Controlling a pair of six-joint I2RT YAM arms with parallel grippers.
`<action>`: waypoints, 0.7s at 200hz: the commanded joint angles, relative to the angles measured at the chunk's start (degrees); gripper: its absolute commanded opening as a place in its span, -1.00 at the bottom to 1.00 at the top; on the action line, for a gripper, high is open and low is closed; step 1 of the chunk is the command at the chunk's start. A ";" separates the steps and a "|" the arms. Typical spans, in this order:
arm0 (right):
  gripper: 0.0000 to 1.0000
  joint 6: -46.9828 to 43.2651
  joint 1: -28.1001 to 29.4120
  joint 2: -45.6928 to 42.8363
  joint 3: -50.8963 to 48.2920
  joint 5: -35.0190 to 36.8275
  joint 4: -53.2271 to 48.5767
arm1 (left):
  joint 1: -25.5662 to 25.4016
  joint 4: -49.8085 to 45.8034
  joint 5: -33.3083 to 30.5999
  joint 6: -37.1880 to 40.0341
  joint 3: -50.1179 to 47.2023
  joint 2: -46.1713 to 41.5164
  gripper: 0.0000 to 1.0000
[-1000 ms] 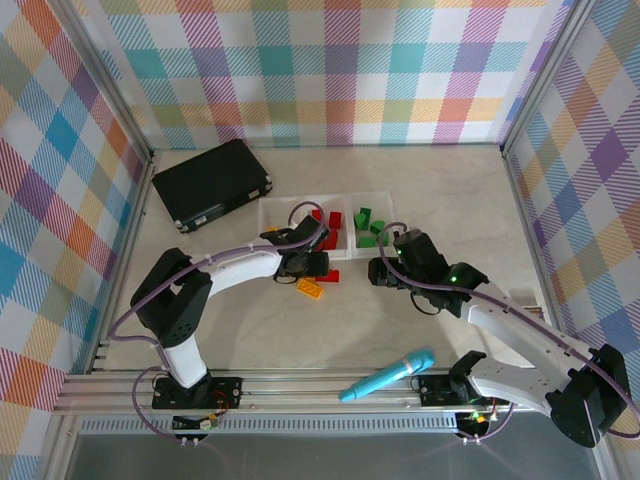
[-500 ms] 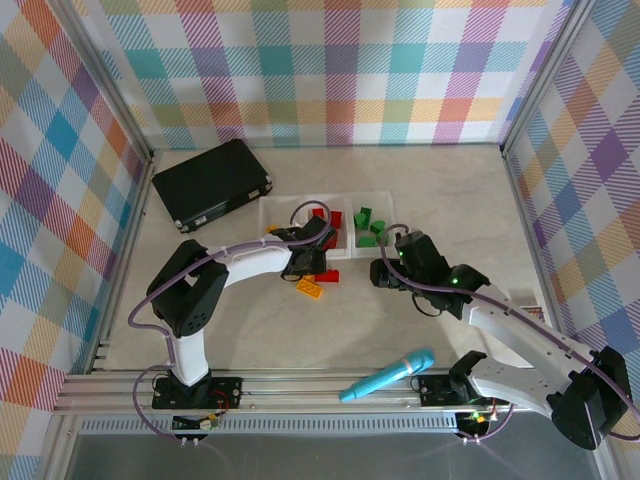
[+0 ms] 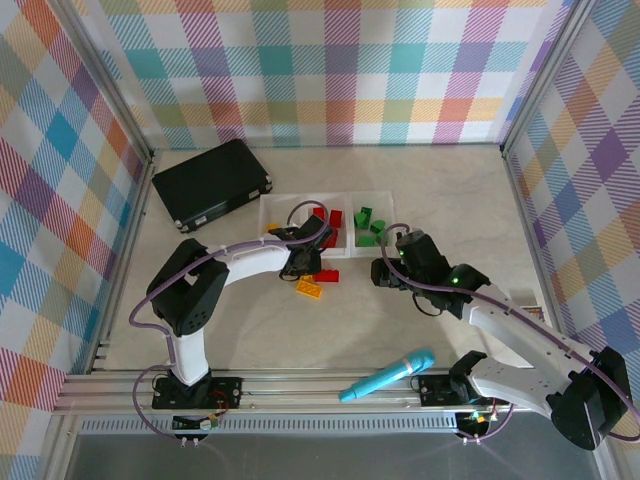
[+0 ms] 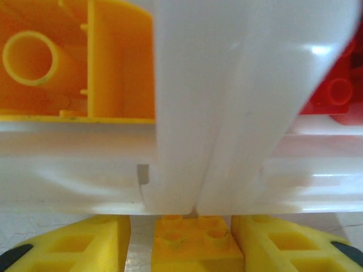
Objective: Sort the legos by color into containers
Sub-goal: Pick up the lego from the center of the table.
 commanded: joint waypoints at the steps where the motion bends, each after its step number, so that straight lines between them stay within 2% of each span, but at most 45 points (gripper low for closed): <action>1: 0.58 -0.99 -0.31 -0.90 0.25 0.53 -1.24 | 0.74 -1.42 -0.23 -1.22 -1.15 -0.16 -0.10; 40: 0.58 -1.16 -0.39 -1.74 0.34 1.14 -1.78 | 1.49 -1.43 0.13 -2.25 -2.32 -1.49 -0.25; 78: 0.58 -1.08 -0.41 -2.14 0.65 1.41 -1.88 | 1.44 -2.95 -1.15 -2.72 -3.54 -7.30 -0.38; 117: 0.58 -1.18 -0.40 -2.21 0.76 2.02 -1.50 | 1.65 -6.67 -5.17 -0.47 -2.74 -16.71 -0.39; 140: 0.58 -1.09 -0.40 -1.81 0.53 1.85 -0.85 | 3.36 -8.84 -7.14 3.32 0.87 -18.34 -0.38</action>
